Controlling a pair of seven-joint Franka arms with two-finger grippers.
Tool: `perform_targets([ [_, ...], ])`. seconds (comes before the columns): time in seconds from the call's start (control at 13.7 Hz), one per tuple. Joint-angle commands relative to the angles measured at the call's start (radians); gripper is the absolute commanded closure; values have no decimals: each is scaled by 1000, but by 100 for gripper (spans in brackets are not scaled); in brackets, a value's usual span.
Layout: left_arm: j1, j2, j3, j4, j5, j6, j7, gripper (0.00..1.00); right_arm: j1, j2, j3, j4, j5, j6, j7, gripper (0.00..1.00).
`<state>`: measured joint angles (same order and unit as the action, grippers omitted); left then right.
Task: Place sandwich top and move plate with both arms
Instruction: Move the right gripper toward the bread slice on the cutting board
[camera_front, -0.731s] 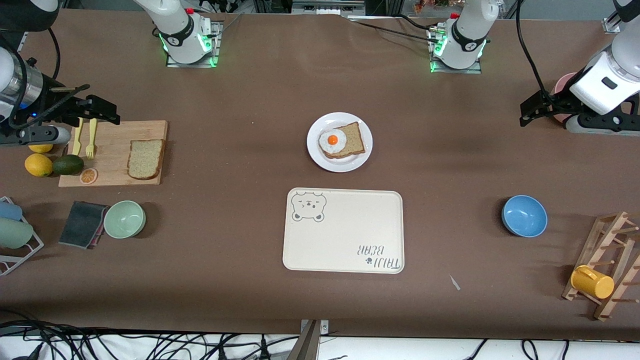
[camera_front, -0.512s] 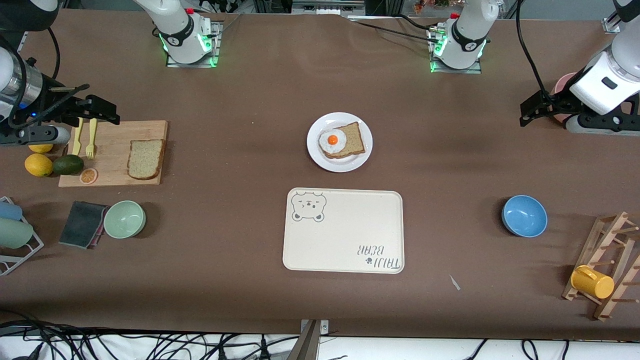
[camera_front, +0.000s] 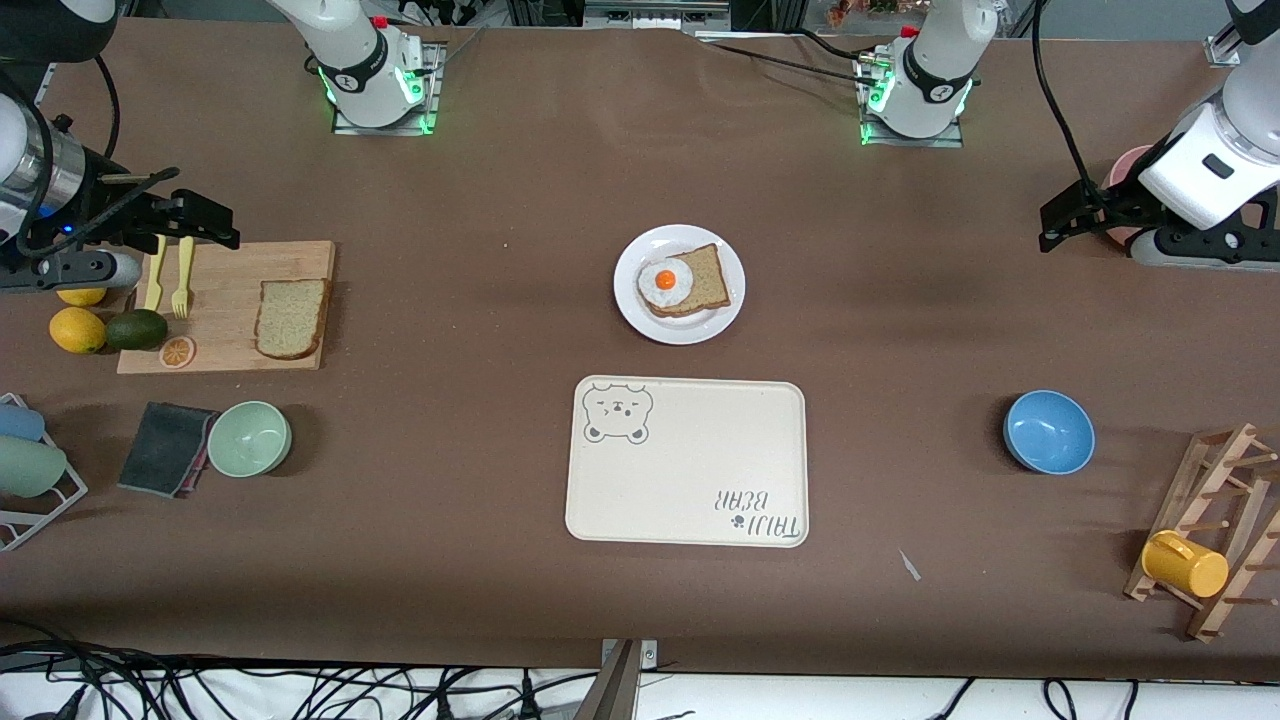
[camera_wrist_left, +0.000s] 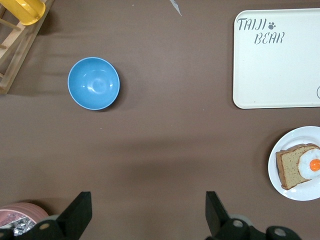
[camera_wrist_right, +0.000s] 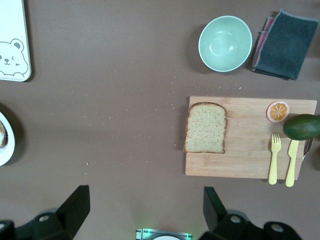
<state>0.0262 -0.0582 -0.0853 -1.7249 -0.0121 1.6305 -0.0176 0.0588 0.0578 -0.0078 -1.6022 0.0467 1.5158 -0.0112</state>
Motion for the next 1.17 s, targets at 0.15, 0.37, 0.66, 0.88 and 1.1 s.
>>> perform_targets([
  [0.15, 4, -3, -8, 16, 8, -23, -4, 0, -11, 7, 6, 24, -8, -16, -30, 0],
  [0.37, 4, -3, -8, 16, 8, -23, -4, 0, -8, 7, 6, 25, -21, -14, -20, 0],
  [0.66, 4, -2, -8, 16, 8, -23, -4, 0, -4, 8, 6, 22, -48, -14, -15, 0],
  [0.88, 4, -2, -8, 16, 8, -26, -4, 0, -4, 8, 6, 19, -48, -16, -15, 0],
  [1.1, 4, -2, -10, 16, 8, -26, -4, 0, -4, 10, 6, 18, -48, -14, -15, 0],
])
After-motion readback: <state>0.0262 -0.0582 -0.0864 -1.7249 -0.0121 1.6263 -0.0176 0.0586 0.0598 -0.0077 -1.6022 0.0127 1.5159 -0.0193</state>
